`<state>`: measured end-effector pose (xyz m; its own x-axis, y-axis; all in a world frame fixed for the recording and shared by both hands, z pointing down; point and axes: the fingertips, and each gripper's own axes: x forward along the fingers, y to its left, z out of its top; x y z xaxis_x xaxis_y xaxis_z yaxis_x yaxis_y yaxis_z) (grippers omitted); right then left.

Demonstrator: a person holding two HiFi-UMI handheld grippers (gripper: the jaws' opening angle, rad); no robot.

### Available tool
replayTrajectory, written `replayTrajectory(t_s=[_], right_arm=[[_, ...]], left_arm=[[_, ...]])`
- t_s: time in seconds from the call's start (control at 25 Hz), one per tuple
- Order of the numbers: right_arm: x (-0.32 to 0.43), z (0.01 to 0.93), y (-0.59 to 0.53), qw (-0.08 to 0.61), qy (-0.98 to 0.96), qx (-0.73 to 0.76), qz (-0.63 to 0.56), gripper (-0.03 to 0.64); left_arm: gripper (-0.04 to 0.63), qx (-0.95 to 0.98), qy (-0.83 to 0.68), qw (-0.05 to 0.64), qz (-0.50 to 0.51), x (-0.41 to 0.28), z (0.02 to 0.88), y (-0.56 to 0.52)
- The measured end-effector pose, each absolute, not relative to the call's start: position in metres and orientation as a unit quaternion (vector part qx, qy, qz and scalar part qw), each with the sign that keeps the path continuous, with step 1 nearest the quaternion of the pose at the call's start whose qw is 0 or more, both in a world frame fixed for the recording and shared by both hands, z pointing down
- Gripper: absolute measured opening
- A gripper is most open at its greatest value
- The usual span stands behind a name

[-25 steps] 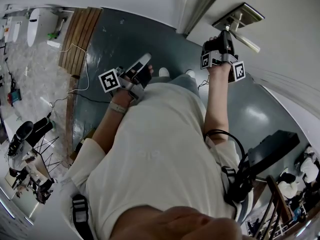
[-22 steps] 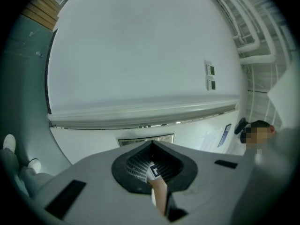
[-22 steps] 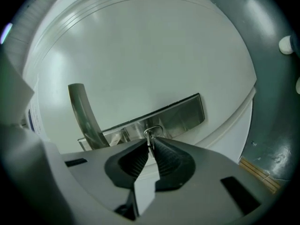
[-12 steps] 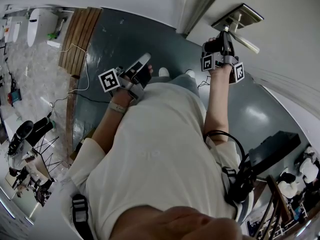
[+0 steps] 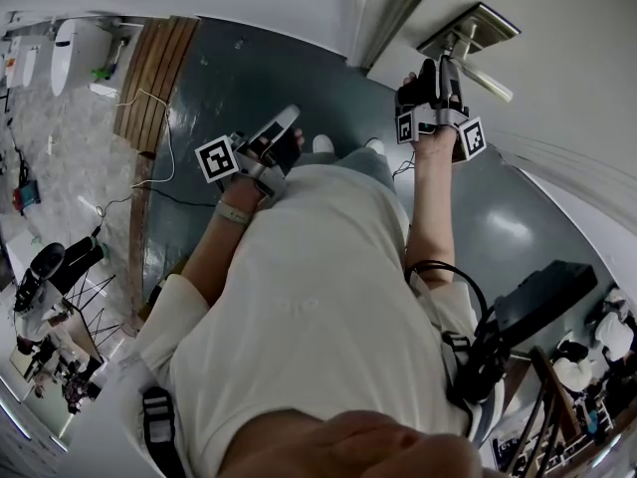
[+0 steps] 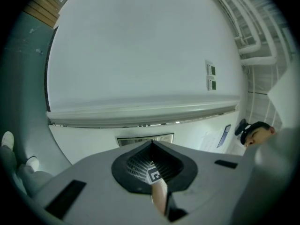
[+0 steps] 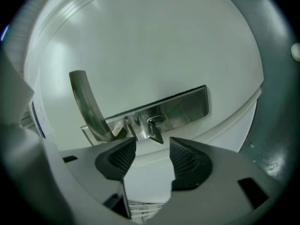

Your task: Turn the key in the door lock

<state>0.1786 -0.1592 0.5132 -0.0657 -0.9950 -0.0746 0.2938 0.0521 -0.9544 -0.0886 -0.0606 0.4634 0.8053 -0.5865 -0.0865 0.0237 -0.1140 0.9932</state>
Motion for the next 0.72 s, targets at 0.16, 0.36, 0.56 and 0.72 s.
replayTrajectory(t_s=[0.16, 0.36, 0.56, 0.72], right_arm=[[0.16, 0.515, -0.155, 0.531, 0.49, -0.38, -0.577, 0.255], [0.123, 0.511, -0.144, 0.44, 0.593, -0.382, -0.555, 0.258], [0.127, 0.51, -0.125, 0.116, 0.757, -0.557, -0.323, 0.167], [0.15, 0.499, -0.122, -0.17, 0.757, -0.629, -0.046, 0.167]], left_arm=[[0.008, 0.705, -0.198, 0.637, -0.242, -0.089, 0.464, -0.06], [0.008, 0.702, -0.197, 0.638, -0.248, -0.089, 0.465, -0.061], [0.008, 0.701, -0.198, 0.637, -0.252, -0.091, 0.465, -0.062], [0.008, 0.697, -0.197, 0.641, -0.255, -0.091, 0.468, -0.062]])
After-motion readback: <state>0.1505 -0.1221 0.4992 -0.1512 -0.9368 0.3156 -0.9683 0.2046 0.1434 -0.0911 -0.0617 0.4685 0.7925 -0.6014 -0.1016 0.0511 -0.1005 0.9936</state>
